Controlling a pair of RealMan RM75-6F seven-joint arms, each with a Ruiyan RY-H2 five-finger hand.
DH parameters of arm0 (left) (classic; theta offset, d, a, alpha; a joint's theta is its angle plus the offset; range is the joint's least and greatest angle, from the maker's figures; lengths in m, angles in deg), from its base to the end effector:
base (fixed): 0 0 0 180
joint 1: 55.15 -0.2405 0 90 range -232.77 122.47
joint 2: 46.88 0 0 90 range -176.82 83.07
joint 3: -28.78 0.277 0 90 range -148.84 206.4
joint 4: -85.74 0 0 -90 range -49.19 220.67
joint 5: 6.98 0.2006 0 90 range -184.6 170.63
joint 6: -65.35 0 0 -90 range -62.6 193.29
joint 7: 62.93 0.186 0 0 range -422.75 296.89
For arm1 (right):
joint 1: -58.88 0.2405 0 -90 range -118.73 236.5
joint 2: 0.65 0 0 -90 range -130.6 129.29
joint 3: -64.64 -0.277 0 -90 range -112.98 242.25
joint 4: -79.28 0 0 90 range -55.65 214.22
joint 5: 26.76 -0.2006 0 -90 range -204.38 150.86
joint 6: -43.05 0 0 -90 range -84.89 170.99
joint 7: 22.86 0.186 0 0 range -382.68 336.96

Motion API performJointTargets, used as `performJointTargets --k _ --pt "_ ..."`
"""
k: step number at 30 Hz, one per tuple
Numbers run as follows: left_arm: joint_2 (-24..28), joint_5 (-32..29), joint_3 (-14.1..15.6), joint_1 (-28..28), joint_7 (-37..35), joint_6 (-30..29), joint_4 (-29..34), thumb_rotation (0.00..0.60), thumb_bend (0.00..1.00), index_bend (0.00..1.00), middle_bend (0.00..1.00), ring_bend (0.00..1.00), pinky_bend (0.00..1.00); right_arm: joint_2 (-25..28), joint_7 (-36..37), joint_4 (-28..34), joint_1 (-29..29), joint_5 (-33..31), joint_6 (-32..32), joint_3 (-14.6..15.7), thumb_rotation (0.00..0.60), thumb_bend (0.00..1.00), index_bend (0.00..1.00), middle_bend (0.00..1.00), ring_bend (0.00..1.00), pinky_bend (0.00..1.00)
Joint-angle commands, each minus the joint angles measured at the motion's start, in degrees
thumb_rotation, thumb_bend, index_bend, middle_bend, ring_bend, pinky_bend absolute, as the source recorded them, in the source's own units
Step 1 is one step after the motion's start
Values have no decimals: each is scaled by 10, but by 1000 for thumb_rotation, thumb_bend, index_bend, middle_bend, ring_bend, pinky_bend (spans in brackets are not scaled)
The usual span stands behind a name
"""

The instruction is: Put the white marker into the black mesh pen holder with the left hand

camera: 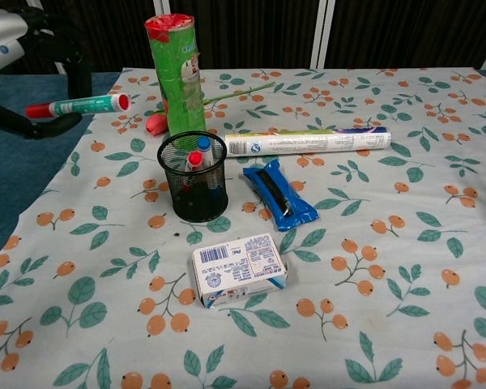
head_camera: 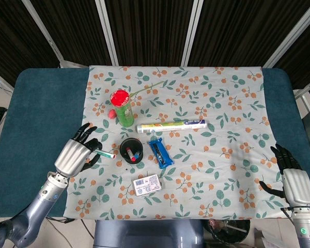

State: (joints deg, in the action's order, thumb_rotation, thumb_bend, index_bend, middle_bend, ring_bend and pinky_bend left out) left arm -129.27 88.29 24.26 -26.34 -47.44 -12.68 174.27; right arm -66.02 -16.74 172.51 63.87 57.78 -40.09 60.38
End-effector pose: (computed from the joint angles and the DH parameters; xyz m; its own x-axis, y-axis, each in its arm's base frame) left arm -0.1613 0.3164 0.0533 0.4259 -0.1198 0.8968 0.7304 -0.5395 -0.4190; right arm -0.3248 -0.2290 0.1679 0.2552 -0.0129 0.9668 -0.9668 0.0109 0.2553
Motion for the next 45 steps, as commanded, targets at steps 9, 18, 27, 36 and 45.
performJointTargets --k 9,18,27,36,45 --pt "-4 -8 -4 4 15 10 17 600 398 554 517 134 113 1 3 1 -1 3 0 2 600 259 33 0 0 176" --pt "4 -10 -5 7 19 18 19 600 398 554 517 134 113 0 -2 0 -1 3 -2 1 600 259 33 0 0 176" --pt "0 -11 -7 12 23 25 23 600 398 554 517 134 115 1 1 -1 -1 3 -1 1 600 258 33 0 0 177" --pt "-15 -29 -19 24 10 42 41 600 398 555 517 135 115 1 4 -1 0 3 1 2 600 259 33 0 0 176" --pt "-64 -84 -52 49 -55 77 65 600 391 554 515 135 128 2 8 0 1 0 6 1 600 259 33 0 0 176"
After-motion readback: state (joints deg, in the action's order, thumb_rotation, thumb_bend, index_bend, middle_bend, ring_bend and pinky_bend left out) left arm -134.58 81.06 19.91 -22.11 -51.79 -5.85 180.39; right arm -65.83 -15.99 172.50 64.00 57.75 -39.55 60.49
